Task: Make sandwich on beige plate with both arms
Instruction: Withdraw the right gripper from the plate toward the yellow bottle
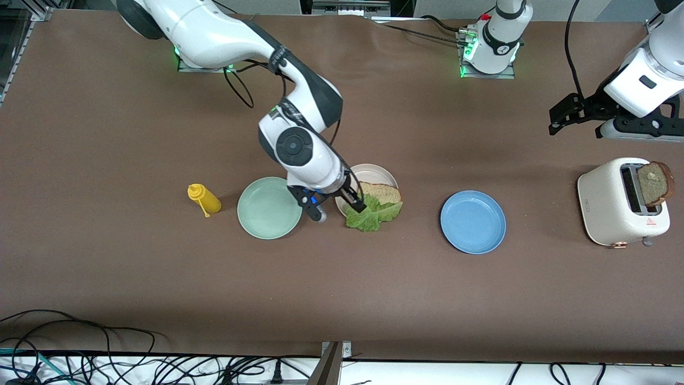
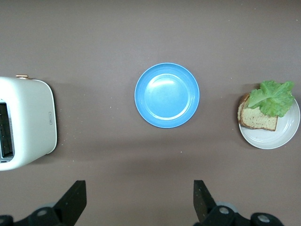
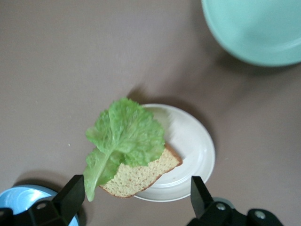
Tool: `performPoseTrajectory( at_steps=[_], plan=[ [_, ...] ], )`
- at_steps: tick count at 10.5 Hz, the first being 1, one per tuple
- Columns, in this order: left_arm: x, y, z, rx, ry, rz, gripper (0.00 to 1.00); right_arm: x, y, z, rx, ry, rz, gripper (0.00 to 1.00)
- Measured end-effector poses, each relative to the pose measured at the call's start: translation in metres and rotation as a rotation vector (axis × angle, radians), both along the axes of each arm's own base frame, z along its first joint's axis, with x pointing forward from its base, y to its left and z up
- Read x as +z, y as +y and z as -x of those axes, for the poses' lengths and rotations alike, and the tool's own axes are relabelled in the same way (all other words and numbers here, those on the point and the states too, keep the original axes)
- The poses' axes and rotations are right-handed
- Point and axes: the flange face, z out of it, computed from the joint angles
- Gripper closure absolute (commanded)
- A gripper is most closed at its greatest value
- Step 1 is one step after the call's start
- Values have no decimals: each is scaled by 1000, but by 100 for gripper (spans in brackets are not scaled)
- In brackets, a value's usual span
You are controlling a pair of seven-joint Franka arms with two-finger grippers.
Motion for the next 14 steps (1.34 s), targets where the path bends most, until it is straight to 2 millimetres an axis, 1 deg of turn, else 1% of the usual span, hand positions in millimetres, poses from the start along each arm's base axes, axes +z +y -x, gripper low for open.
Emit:
performPoseTrajectory(
  at_steps=[1,3,4,6,7,8,11,13,14],
  plan=[
    [0,2,0,3,0,2,0,12,-12,-3,34,9,17,0],
    [0,1,0,4,1,2,0,27,-32,-5,116,28,52,0],
    [0,0,0,4,1,2,0,40,-53,-9,178,48,76,0],
    [0,-1,0,7,2,2,0,78,-110,-19,283,87,108,0],
    [-1,-1,0,8,3,2,0,94,-134,-22,317,89,116,0],
    [-1,-1,0,8,3,2,0,106,-156,-22,363,79,132,0],
    [-1,0,0,10,4,2,0,130,-227,-18,532,65,182,0],
    [0,-5,1,0,2,2,0,141,-264,-17,620,64,189,0],
    [1,-8,1,-5,1,2,0,144,-278,-17,663,58,187,0]
  ],
)
